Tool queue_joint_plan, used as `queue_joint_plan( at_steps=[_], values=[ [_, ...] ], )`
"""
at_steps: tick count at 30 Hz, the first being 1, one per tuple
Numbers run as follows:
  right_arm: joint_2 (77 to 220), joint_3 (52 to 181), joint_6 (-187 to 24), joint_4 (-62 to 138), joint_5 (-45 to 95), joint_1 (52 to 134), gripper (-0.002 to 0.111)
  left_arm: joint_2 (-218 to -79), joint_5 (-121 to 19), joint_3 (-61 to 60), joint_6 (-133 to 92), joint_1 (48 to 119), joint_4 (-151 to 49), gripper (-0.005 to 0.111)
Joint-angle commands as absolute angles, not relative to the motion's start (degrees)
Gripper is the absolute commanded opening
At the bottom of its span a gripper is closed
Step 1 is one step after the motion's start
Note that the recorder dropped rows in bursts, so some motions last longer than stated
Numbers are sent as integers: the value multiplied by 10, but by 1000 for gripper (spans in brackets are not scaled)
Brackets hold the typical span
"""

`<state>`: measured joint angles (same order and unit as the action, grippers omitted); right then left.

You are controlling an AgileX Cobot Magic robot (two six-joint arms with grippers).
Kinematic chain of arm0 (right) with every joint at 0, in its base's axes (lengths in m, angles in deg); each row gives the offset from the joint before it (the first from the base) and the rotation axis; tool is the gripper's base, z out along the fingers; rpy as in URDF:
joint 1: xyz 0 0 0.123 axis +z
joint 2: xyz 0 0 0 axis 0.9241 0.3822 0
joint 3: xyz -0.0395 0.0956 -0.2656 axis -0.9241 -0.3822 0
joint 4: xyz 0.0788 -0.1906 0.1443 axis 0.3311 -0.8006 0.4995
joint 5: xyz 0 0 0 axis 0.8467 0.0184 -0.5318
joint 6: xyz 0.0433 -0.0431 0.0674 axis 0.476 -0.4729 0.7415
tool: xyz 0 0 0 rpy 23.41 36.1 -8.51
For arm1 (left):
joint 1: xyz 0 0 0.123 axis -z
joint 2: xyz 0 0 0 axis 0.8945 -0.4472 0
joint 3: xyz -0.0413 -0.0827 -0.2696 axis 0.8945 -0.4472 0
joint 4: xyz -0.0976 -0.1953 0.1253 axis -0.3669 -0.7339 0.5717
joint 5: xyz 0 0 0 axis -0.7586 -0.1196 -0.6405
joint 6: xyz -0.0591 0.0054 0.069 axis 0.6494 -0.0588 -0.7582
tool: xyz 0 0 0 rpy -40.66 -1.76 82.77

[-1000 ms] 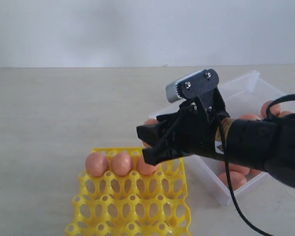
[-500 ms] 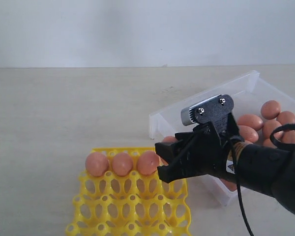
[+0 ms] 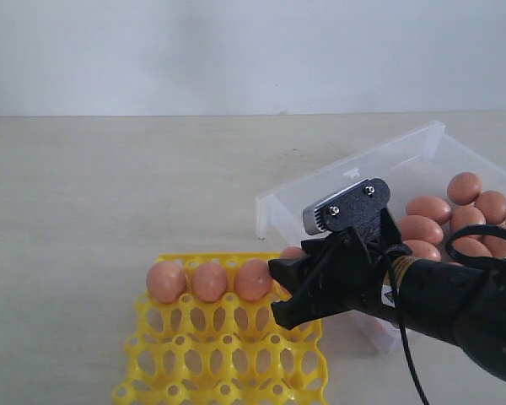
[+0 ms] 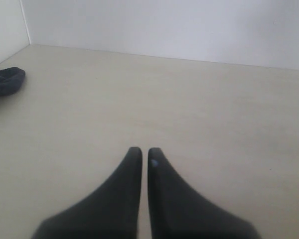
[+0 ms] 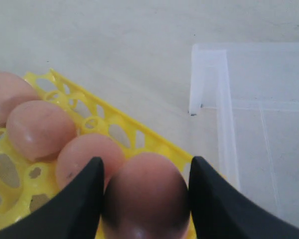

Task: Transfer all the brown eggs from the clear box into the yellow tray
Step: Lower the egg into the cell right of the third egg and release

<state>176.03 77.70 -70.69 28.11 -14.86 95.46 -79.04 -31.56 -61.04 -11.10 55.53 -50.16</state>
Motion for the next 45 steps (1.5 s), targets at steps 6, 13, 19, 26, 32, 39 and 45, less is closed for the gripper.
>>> queue_joint_plan(
  at_steps=[6, 13, 19, 26, 32, 39, 45],
  values=[
    [1761, 774, -715, 279, -159, 954, 0, -789, -317, -613, -113, 561, -502, 4],
    [1761, 774, -725, 260, -156, 954, 34, -789, -317, -613, -113, 561, -502, 4],
    [1761, 774, -726, 269, -156, 954, 42, -789, -317, -613, -113, 561, -502, 4],
    [1761, 774, -726, 279, -157, 954, 42, -789, -317, -613, -113, 561, -502, 4],
    [1761, 774, -728, 278, -157, 954, 42, -789, -317, -613, -113, 561, -502, 4],
    [1761, 775, -733, 278, -136, 954, 59, -789, -317, -613, -113, 561, -502, 4],
    [1761, 775, -756, 278, -127, 954, 66, -789, -317, -613, -113, 561, -502, 4]
  ],
)
